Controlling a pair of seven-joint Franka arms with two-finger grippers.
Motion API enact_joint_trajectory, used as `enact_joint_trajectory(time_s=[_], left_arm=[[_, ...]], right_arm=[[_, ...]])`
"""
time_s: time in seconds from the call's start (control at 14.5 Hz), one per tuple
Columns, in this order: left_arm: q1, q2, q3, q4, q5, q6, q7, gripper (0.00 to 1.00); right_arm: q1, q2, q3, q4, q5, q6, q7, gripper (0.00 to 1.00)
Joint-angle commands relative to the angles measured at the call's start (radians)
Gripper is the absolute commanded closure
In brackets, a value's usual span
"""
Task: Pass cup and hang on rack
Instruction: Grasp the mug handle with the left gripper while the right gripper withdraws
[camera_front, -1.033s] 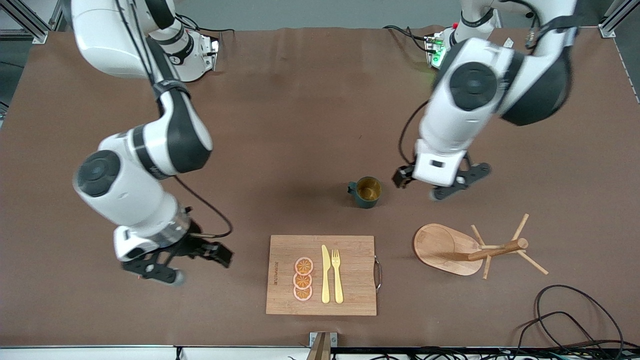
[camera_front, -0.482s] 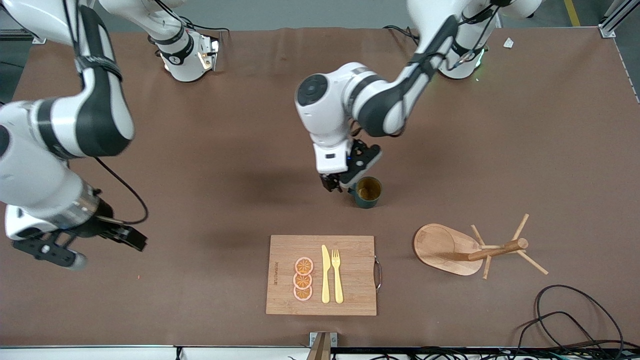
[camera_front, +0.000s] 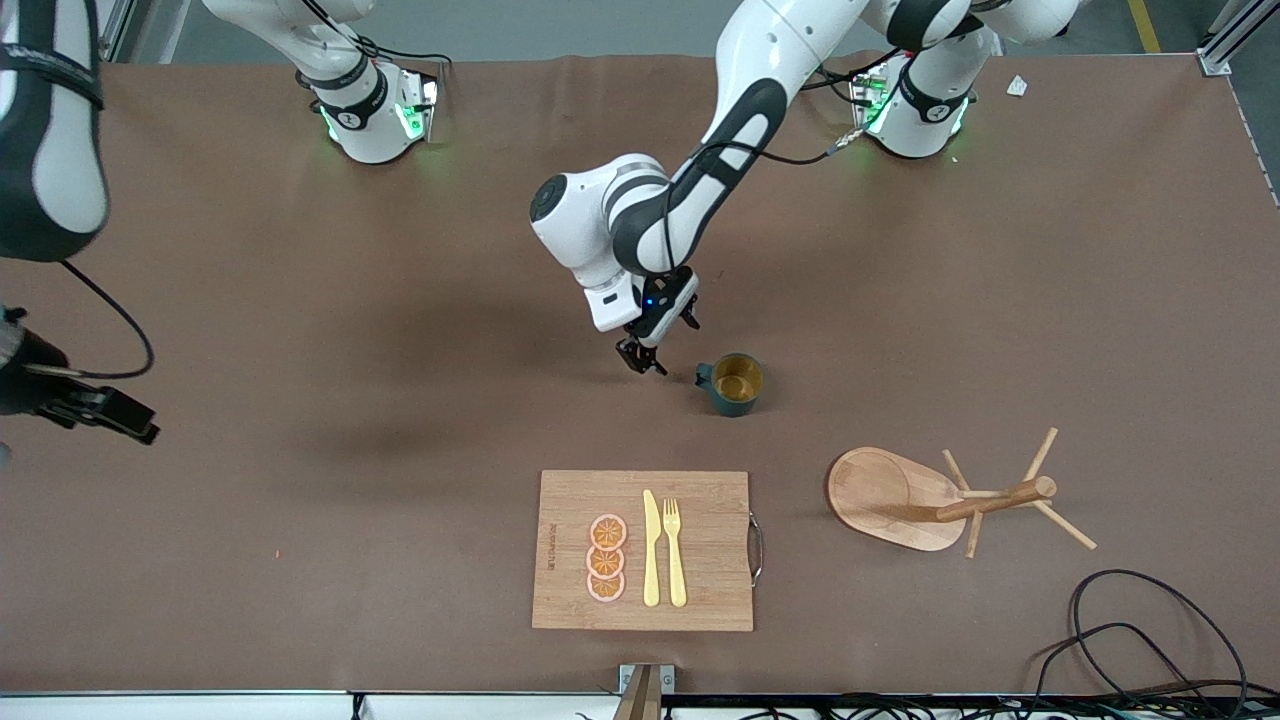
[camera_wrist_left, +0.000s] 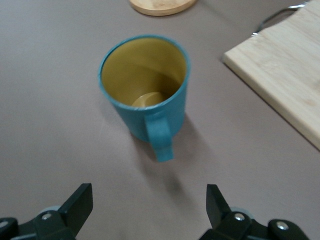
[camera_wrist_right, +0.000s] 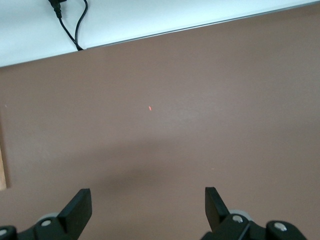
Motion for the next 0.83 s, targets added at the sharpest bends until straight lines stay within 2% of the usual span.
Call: enact_joint_trajectory(time_s=[0.0, 0.14, 0.28, 0.41, 0.55, 0.76], left_arm=[[-0.035, 0.041, 0.053, 0.039, 0.020, -0.029, -0.058, 0.01], [-0.033, 0.045, 0.057, 0.039, 0.034, -0.029, -0.090, 0.04], [-0.027, 0.045, 0.057, 0.039, 0.057, -0.029, -0.101, 0.13], [-0.027, 0.044, 0.074, 0.039, 0.062, -0.029, -0.103, 0.15], [-0.027, 0.045, 0.084, 0.041, 0.062, -0.021, -0.103, 0.17], [-0.026, 0.058, 0.085, 0.039, 0.062, -0.018, -0.115, 0.28]], right_arm=[[-0.074, -0.093, 0.023, -0.056, 0.031, -0.067, -0.106, 0.00], [-0.085, -0.134, 0.021, -0.054, 0.031, -0.132, -0.117, 0.00], [-0.077, -0.173, 0.027, -0.046, 0.026, -0.175, -0.119, 0.00], [-0.073, -0.179, 0.043, -0.017, 0.015, -0.245, -0.116, 0.00], [-0.056, -0.183, 0.046, 0.003, 0.009, -0.252, -0.116, 0.00], [-0.051, -0.179, 0.053, 0.010, 0.003, -0.250, -0.106, 0.00]])
